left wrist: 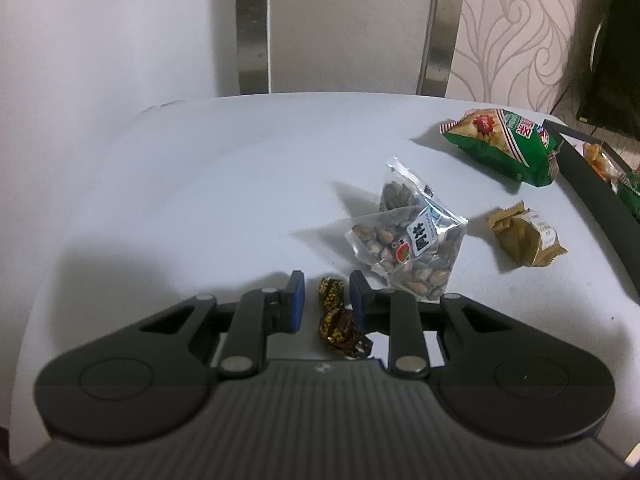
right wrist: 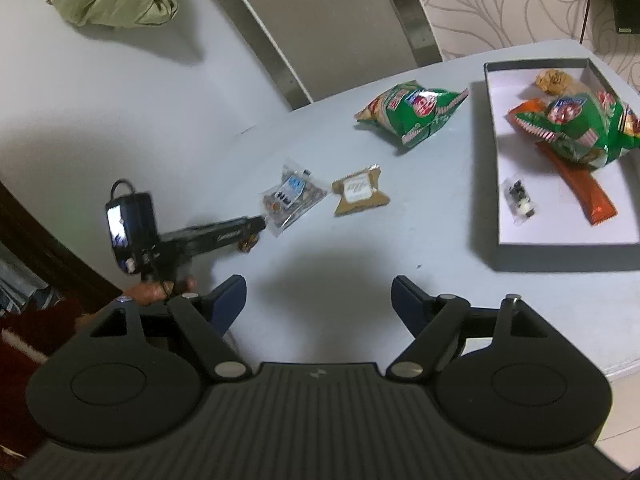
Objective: Organize snacks
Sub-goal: 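Release the gold candy and grasp the clear peanut bag with left tool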
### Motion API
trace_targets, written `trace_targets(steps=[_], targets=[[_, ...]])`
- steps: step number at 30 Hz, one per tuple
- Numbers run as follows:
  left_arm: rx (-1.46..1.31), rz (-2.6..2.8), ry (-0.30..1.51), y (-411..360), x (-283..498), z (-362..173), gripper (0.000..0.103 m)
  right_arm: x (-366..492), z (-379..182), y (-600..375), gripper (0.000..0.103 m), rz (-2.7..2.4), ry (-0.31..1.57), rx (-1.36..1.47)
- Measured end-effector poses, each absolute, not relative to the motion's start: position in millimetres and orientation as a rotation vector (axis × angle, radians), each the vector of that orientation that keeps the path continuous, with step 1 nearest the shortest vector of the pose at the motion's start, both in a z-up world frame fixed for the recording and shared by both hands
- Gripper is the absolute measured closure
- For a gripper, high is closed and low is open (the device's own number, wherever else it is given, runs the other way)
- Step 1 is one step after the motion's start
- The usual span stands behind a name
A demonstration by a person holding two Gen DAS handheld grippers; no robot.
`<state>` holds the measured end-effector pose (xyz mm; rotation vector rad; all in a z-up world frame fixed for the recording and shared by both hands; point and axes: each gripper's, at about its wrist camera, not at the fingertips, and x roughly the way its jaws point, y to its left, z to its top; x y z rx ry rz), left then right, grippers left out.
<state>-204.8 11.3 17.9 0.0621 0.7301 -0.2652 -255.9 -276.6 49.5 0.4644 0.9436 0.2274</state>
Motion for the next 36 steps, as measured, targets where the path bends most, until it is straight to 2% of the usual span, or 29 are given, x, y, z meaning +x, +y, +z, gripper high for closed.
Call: trace_targets(steps=[10, 11, 12, 14, 20, 26, 29, 36], targets=[[0.122, -0.291, 0.632, 22.0, -220.0, 29.4, 0.075, -225.8, 37.9, -274.1, 0.020, 0.201, 0.972, 0.407], [0.132, -0.314, 0.618, 18.2, -219.4, 32.4, 0.070, -224.1, 36.6, -270.8, 0.020, 0.208, 0.977, 0.401], [0.143, -0.338, 0.604, 14.0, -217.7, 35.1, 0.058, -221.7, 35.5, -267.6, 0.020, 0.218, 0.982, 0.394], [0.168, -0.360, 0.577, 3.3, -213.7, 38.1, 0.042, -218.2, 35.0, -262.2, 0.020, 0.231, 0.982, 0.379], [0.183, -0.446, 0.577, -24.5, -194.1, 35.0, 0.027, -215.9, 37.5, -256.7, 0.020, 0.229, 0.967, 0.369], [0.185, -0.463, 0.641, -38.7, -166.4, 17.3, 0.029, -221.5, 37.5, -261.7, 0.020, 0.190, 0.965, 0.384], [0.184, -0.479, 0.638, -40.0, -161.7, 19.3, 0.051, -223.3, 37.4, -263.5, 0.020, 0.173, 0.964, 0.389], [0.156, -0.438, 0.660, -41.5, -148.1, 20.9, 0.049, -210.6, 34.4, -258.4, 0.020, 0.192, 0.986, 0.359]])
